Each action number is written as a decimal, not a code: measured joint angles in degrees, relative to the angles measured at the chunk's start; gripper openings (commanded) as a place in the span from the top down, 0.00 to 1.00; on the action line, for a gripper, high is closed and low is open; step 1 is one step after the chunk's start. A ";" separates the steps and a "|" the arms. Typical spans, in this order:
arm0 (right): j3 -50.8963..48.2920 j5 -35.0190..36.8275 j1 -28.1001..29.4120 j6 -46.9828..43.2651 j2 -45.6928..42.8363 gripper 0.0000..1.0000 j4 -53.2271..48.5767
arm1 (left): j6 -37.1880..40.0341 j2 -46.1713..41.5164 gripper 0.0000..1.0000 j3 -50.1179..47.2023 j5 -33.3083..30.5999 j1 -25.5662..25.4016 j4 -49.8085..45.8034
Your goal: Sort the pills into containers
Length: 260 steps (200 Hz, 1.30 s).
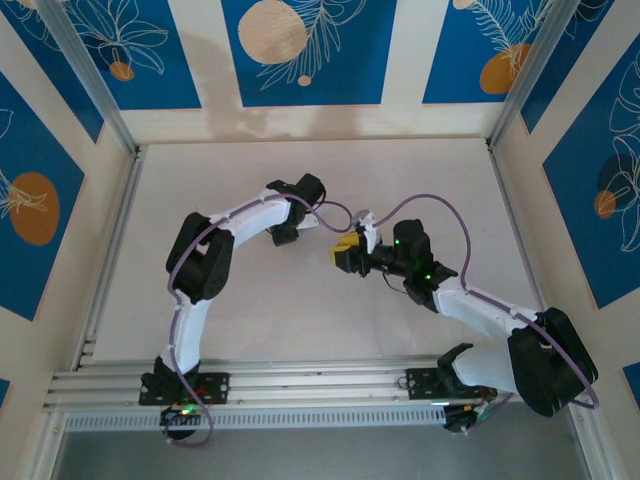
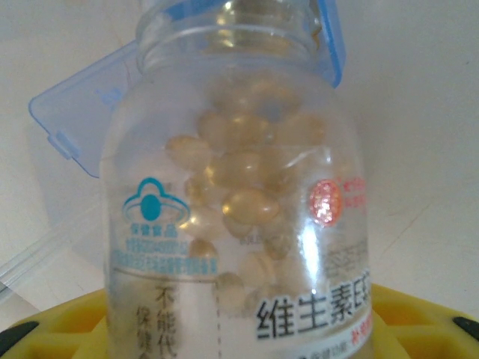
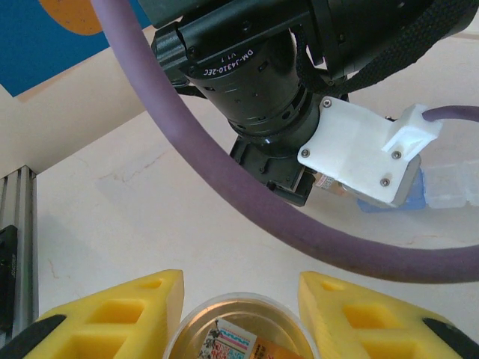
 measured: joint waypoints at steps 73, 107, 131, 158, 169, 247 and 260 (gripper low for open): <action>0.00 -0.02 0.02 0.00 0.00 1.00 0.00 | 0.00 -0.59 1.00 -0.63 0.00 0.11 0.09; 0.00 0.00 0.02 0.00 0.00 1.00 0.00 | 0.00 -1.01 1.00 -1.25 0.00 0.22 0.33; 0.00 -0.02 0.02 0.00 0.00 1.00 0.00 | -0.02 -1.14 1.00 -1.68 -0.04 0.24 0.59; 0.09 -0.02 0.02 0.00 0.00 1.00 0.00 | 0.00 -1.38 1.00 -2.03 -0.04 0.24 1.11; 0.09 -0.02 0.02 0.00 0.00 1.00 0.00 | 0.00 -1.57 1.00 -2.34 -0.02 0.28 1.42; 0.09 -0.02 0.02 0.00 0.00 1.00 -0.02 | 0.00 -2.32 1.00 -3.45 -0.04 0.46 1.90; 0.09 -0.02 0.02 0.00 0.00 1.00 -0.02 | 0.00 -2.47 1.00 -3.72 -0.04 0.46 2.19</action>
